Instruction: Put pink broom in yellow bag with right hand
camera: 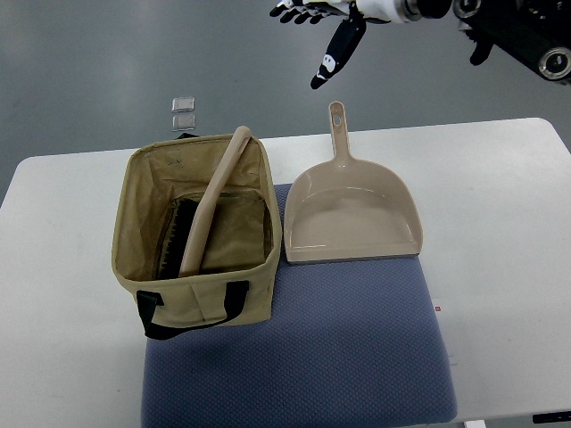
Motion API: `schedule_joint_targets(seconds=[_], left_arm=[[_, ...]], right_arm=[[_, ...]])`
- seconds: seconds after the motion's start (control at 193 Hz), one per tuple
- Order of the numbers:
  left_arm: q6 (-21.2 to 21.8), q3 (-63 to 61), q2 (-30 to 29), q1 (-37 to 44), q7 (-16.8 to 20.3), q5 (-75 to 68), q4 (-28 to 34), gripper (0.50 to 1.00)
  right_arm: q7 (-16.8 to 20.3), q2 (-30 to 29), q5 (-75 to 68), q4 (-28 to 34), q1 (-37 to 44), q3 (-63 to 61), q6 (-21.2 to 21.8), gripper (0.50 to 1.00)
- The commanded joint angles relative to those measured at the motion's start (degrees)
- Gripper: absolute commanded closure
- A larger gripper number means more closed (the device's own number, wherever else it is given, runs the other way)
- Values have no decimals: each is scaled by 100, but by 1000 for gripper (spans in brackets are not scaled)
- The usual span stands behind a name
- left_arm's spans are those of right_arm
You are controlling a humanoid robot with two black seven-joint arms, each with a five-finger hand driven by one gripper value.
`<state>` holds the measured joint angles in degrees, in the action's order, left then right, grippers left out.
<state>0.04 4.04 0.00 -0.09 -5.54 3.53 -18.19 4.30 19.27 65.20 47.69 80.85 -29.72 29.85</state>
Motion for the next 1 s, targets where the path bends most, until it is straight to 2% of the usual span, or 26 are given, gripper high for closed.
schedule_joint_targets(seconds=[0.0,0.15,0.279,0.357,0.497,0.58,0.678,0.864,0.994], left_arm=[[-4,0,0,0,0,-1,-9,500],[5,0,0,0,0,-1,-9,500],[5,0,0,0,0,-1,-9,500],[5,0,0,0,0,-10,-9,500],[5,0,0,0,0,-10,-9,500],[5,0,0,0,0,-1,-9,500],[14,0,0,0,0,-1,-9,500],[14,0,0,0,0,-10,-18,500],[14,0,0,0,0,-1,-9,500]], right_arm=[[0,270,-394,3,-386,-754,-23,574],[-8,375,-1387,-58,-1185,-2002,-173,574],[-219,288,-2372,-67,-2073,-3066,-797,574],[-544,182,-3047,-67,-2573,-3496,-1227,574],[-1291,-152,-4252,-67,-3312,-3743,-1649,574],[-1537,-336,-4858,-67,-3663,-3751,-1711,574],[-1661,-556,-5403,-76,-3954,-3795,-1711,572],[-1670,-1074,-5966,-164,-4270,-4208,-1711,572],[-1661,-1207,-5966,-243,-4288,-4463,-1711,572]])
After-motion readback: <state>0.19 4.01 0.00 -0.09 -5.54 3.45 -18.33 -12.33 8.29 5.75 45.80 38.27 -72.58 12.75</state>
